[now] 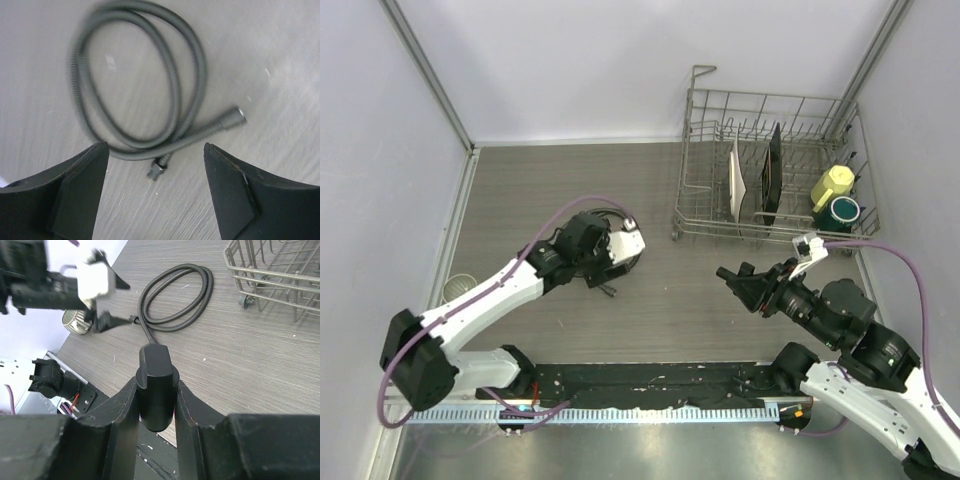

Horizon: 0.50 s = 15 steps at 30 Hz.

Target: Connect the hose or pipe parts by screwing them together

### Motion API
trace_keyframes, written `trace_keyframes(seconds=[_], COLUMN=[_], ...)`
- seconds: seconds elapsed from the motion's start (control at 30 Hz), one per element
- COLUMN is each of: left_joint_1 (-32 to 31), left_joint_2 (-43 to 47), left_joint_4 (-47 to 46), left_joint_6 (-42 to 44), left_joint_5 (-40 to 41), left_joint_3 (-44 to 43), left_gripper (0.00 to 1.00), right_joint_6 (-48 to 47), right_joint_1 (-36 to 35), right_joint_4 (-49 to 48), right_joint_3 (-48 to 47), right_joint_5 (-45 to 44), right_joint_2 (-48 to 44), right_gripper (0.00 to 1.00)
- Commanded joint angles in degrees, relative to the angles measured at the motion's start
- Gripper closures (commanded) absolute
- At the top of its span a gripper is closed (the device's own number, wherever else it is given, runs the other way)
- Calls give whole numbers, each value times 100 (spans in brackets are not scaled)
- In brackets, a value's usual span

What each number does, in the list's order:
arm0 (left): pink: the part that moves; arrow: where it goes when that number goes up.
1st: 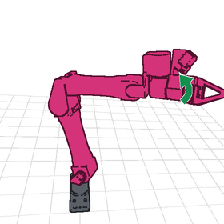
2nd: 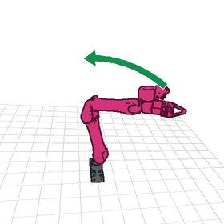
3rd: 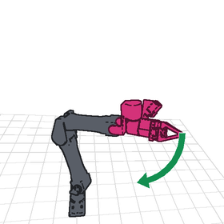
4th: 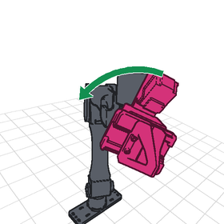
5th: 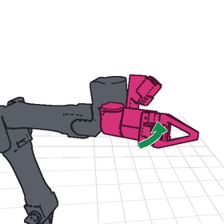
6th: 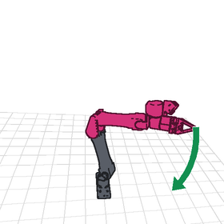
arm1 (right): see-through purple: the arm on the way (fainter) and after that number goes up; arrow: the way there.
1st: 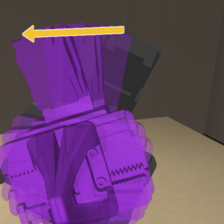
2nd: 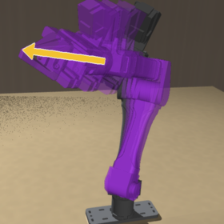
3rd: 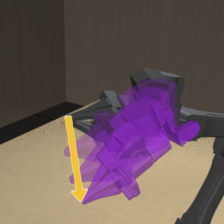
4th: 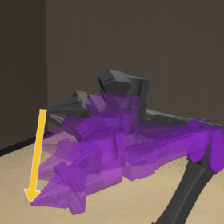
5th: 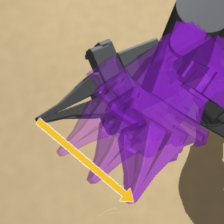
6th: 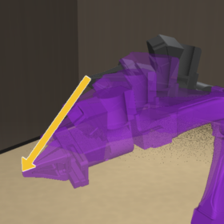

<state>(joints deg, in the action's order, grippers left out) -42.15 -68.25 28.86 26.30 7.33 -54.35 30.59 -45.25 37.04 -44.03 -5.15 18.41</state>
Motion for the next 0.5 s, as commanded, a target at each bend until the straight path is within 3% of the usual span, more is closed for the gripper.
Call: trace_keyframes(seconds=[0.0, 0.17, 0.37, 0.47], left_joint_1=[198, 207, 207, 207], left_joint_2=[-522, -742, -1120, -1366], left_joint_4=[699, 375, -275, -136], left_joint_6=[2061, 2221, 2484, 2686], left_joint_5=[-1750, -2561, -2534, -2536], left_joint_3=[354, 592, 820, 707], left_gripper=[18, 19, 20, 21], right_joint_6=[-185, -246, -273, -282], right_joint_1=[8, 8, 8, 8], right_joint_4=[-118, -38, -170, -232], right_joint_3=[-378, -448, -370, -308], right_joint_5=[-293, -443, -522, -522], right_joint_2=[-145, -215, -172, -163], right_gripper=[99, 99, 99, 99])
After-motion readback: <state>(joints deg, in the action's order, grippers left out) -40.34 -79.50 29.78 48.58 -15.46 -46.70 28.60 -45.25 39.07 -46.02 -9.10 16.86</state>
